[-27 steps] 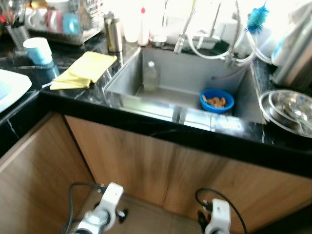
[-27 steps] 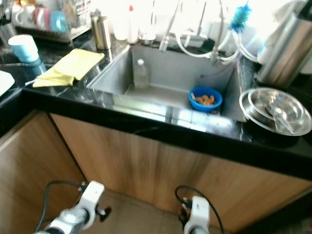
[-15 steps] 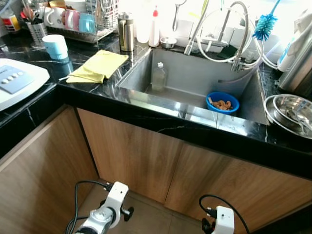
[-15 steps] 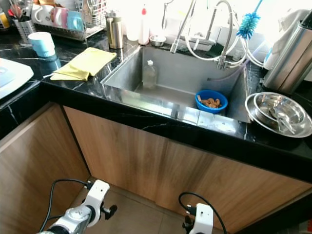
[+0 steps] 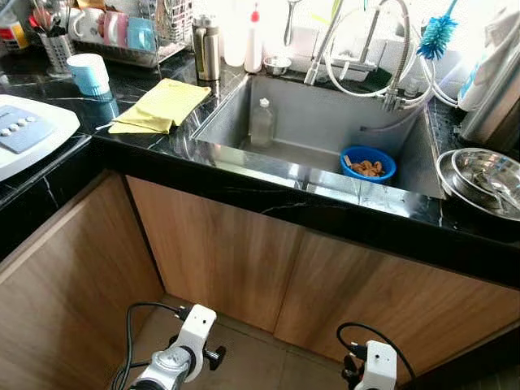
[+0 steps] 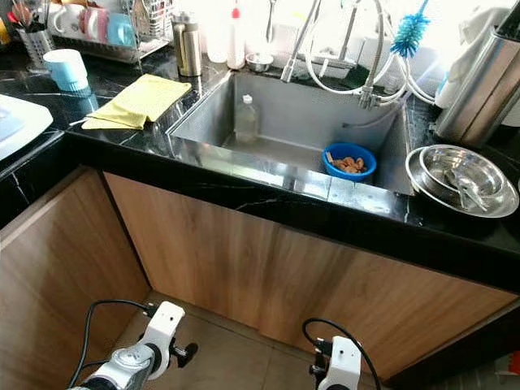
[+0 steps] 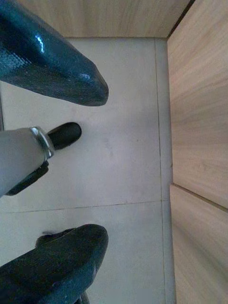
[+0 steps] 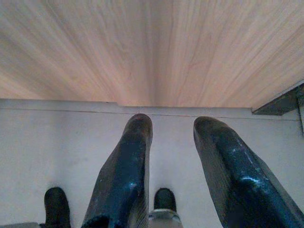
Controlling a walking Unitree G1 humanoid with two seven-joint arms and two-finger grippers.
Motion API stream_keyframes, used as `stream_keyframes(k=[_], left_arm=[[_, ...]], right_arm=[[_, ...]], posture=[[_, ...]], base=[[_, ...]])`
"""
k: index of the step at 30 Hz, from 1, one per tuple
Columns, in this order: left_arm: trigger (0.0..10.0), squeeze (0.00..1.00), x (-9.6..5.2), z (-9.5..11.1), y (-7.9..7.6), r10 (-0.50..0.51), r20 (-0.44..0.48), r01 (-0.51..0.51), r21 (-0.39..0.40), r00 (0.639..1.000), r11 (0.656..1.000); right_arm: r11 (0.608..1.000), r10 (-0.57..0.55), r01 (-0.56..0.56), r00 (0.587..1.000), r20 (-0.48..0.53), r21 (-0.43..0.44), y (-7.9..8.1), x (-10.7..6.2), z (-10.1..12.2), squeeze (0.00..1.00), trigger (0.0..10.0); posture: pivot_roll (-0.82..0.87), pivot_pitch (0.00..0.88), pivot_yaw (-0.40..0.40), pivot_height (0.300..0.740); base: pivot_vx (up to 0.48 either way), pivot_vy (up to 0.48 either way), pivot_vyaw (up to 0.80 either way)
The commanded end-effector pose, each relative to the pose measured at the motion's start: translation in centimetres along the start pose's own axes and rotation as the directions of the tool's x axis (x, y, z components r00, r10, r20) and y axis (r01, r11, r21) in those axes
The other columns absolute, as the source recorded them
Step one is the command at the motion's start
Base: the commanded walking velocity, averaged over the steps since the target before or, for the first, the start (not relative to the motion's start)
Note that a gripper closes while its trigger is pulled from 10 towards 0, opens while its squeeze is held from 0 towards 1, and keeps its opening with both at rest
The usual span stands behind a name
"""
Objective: Kitchen organization
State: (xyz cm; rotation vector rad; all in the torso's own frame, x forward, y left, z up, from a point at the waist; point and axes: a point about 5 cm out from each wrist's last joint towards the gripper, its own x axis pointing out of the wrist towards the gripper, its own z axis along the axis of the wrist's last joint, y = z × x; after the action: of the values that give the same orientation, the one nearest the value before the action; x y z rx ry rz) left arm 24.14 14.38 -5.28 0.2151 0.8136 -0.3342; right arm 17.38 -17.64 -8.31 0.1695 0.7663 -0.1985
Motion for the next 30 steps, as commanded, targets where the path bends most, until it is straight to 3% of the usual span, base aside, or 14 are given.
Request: stream_keyframes(k=[1, 13, 14, 15, 16, 17, 20, 21, 22, 23, 24, 30], left_arm=[[10.0, 0.0, -0.1, -0.7, -0.3, -0.007, -0.023, 0.007, -0.001, 1.0, 1.0], [10.0, 0.0, -0.2, -0.8, 0.1, -0.002, -0.027, 0.002, -0.005, 1.0, 1.0], [10.0, 0.0, -0.2, -0.9, 0.1, -0.002, -0.028, 0.002, -0.006, 1.0, 1.0], [10.0, 0.0, -0.2, -0.9, 0.1, -0.002, -0.028, 0.002, -0.006, 1.0, 1.0], [10.0, 0.0, -0.2, -0.9, 0.1, -0.002, -0.028, 0.002, -0.006, 1.0, 1.0], [10.0, 0.0, -0.2, -0.9, 0.1, -0.002, -0.028, 0.002, -0.006, 1.0, 1.0], [10.0, 0.0, -0.2, -0.9, 0.0, -0.001, -0.029, 0.001, -0.005, 1.0, 1.0], [10.0, 0.0, -0.2, -0.9, 0.0, -0.001, -0.029, 0.001, -0.006, 1.0, 1.0], [10.0, 0.0, -0.1, -0.9, 0.0, -0.001, -0.029, 0.001, -0.006, 1.0, 1.0], [10.0, 0.0, -0.1, -0.9, 0.0, -0.001, -0.029, 0.001, -0.005, 1.0, 1.0], [10.0, 0.0, -0.1, -0.9, -0.1, -0.001, -0.03, 0.001, -0.005, 1.0, 1.0], [10.0, 0.0, -0.1, -0.9, -0.2, -0.002, -0.031, 0.002, -0.001, 1.0, 1.0]], right_arm=[[1.0, -0.015, 0.015, 0.999, 0.035, -0.009, -0.3, 0.0, 0.3, 0.0, 10.0], [0.998, -0.027, 0.032, 0.995, 0.094, -0.05, -0.4, -0.1, 0.8, 0.0, 10.0], [0.96, -0.068, 0.136, 0.962, 0.266, -0.245, -1.7, -0.5, 2.6, 0.0, 10.0], [0.87, -0.012, 0.252, 0.87, 0.494, -0.423, -2.3, -1.6, 4.5, 0.0, 10.0], [0.87, -0.012, 0.252, 0.87, 0.494, -0.423, -2.3, -1.6, 4.5, 0.0, 10.0], [0.852, 0.015, 0.271, 0.843, 0.538, -0.448, -2.3, -1.9, 4.8, 0.0, 10.0], [0.852, 0.02, 0.273, 0.836, 0.548, -0.448, -2.2, -2.0, 4.8, 0.0, 10.0], [0.949, -0.044, 0.163, 0.916, 0.398, -0.27, -2.3, -1.1, 4.0, 0.0, 10.0], [0.985, -0.028, 0.088, 0.931, 0.365, -0.149, -1.9, -0.8, 4.1, 0.0, 10.0], [0.996, -0.014, 0.044, 0.933, 0.36, -0.075, -1.5, -0.7, 4.2, 0.0, 10.0], [0.998, -0.008, 0.028, 0.929, 0.371, -0.049, -1.2, -0.7, 4.4, 0.0, 10.0], [0.99, -0.045, 0.099, 0.899, 0.435, -0.103, -1.1, -1.0, 5.0, 0.0, 10.0]], posture=[[0.13, 0.062, -0.1, 0.74], [0.13, 0.062, -0.102, 0.74], [0.13, 0.061, -0.102, 0.74], [0.13, 0.061, -0.102, 0.74], [0.13, 0.061, -0.102, 0.74], [0.13, 0.061, -0.102, 0.74], [0.13, 0.06, -0.101, 0.74], [0.14, 0.06, -0.1, 0.74], [0.14, 0.061, -0.1, 0.74], [0.14, 0.061, -0.1, 0.74], [0.14, 0.06, -0.1, 0.74], [0.14, 0.06, -0.098, 0.74]], base=[[0.0, 0.0, 0.0], [0.0, 0.0, 0.0], [0.0, 0.0, 0.0], [0.0, 0.0, 0.0], [0.0, 0.0, 0.0], [0.0, 0.0, 0.0], [0.0, 0.0, 0.0], [0.0, 0.0, 0.0], [0.0, 0.0, 0.0], [0.0, 0.0, 0.0], [0.0, 0.0, 0.0], [0.0, 0.0, 0.0]])
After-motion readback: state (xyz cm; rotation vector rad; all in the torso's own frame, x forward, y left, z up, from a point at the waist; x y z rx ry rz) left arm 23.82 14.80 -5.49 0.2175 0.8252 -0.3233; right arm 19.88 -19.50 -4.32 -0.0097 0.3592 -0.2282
